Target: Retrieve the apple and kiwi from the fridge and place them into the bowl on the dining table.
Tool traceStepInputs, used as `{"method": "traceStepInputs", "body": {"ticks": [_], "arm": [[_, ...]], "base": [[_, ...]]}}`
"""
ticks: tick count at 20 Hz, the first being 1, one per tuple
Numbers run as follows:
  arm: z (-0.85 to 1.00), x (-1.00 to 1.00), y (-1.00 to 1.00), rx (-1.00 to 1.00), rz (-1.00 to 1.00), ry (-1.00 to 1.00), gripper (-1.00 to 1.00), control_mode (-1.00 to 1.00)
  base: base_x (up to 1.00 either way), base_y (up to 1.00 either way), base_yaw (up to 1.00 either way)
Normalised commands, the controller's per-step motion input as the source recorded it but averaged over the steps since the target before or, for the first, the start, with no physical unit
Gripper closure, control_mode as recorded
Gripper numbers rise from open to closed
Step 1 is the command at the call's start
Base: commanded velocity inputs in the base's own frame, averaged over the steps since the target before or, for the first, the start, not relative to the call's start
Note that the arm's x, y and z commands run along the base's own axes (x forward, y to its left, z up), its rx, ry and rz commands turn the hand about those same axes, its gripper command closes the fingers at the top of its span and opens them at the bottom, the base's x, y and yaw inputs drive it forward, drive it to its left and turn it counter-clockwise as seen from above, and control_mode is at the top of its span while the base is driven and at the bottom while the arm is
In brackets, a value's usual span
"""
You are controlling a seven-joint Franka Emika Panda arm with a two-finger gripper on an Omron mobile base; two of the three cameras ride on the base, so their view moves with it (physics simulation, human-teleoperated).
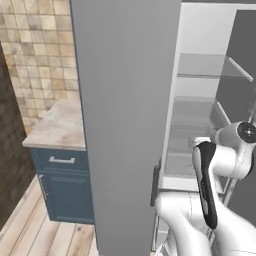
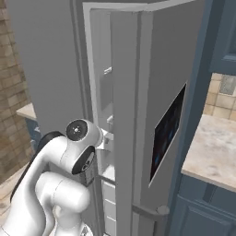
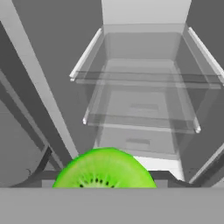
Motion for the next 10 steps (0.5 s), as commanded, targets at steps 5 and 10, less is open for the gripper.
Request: {"method": "traceStepInputs", "body": {"ticks": [5,10], "arm": [[0.00,0.00,0.00,0.00,0.00,0.00,1.00,1.00],[0.00,0.00,0.00,0.00,0.00,0.00,1.00,1.00]], "base": [[-0.77,0.46,-0.01],[-0.38,0.77,-0.09]]}}
